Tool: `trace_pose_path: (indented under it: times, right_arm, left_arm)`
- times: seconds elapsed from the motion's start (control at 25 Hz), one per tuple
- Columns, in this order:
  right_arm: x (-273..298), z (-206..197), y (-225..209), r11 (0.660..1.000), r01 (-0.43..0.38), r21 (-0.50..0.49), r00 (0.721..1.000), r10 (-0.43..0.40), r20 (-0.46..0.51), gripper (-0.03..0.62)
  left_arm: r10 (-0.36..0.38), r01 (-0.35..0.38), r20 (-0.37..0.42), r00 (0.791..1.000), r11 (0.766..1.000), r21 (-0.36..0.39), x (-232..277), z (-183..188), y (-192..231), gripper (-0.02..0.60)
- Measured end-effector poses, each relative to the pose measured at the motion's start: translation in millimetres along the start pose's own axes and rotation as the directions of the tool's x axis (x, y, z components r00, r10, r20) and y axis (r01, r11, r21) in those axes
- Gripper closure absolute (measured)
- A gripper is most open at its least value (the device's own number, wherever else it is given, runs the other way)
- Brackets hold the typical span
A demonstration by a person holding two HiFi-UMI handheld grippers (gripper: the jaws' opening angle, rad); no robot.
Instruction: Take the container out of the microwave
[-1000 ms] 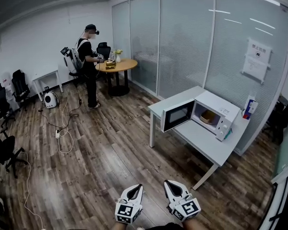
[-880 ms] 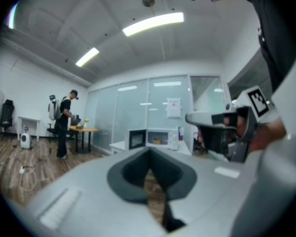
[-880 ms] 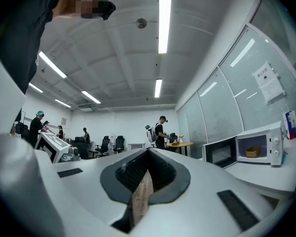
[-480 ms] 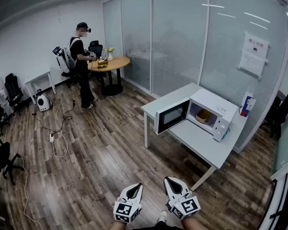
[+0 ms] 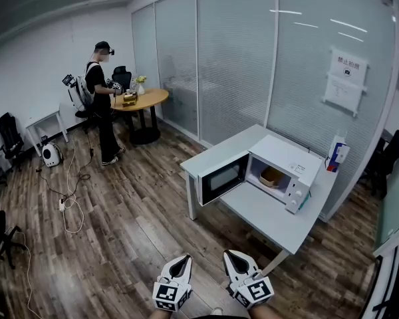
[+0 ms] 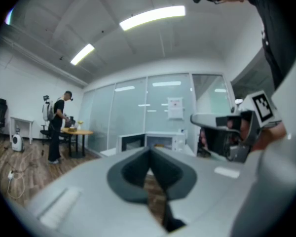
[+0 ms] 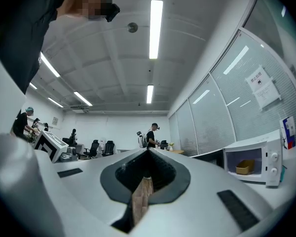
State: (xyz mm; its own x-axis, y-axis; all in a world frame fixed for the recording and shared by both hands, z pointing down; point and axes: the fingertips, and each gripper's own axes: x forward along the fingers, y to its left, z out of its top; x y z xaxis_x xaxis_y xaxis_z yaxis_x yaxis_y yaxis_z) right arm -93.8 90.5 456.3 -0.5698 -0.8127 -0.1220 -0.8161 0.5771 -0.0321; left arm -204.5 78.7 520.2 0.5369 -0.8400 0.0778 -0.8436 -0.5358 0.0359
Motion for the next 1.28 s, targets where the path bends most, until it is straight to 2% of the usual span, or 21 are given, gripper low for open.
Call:
trace_pose_path:
  times: [0.2,0.4,0.68,0.84,1.12,1.28]
  right_arm:
    - [-0.5,4.1,-38.1,1.000,-0.007,-0.003,1.000,0.007,0.003,0.595]
    - [-6.9,-1.4,-72.9,0.999,0.049,-0.017,0.999,-0.049,-0.012,0.595]
    - [5.3,-5.8,-104.7,0.995,0.096,-0.013,0.995,-0.096,-0.014,0.595]
    - [25.7,-6.2,-126.7,0.989,0.144,-0.024,0.990,-0.144,-0.004,0.595]
    - [74.8,1.8,-175.7,0.955,0.264,-0.137,0.964,-0.264,0.019,0.595]
    - [101.6,4.9,-188.0,0.947,0.300,-0.112,0.954,-0.298,0.030,0.595]
  left_arm:
    - [-0.021,0.021,-0.006,1.000,1.000,-0.004,41.7,3.1,-16.5,0.577]
    - [-0.049,0.049,-0.021,0.999,0.999,-0.004,74.4,0.2,-27.5,0.577]
    - [-0.131,0.131,-0.026,0.991,0.991,-0.013,126.2,-0.9,-34.0,0.577]
    - [-0.179,0.179,0.001,0.984,0.984,-0.011,160.6,2.6,-27.2,0.577]
    - [-0.268,0.267,0.034,0.963,0.963,0.019,227.6,20.8,5.1,0.577]
    - [-0.307,0.306,0.022,0.952,0.952,0.020,256.1,24.8,24.3,0.577]
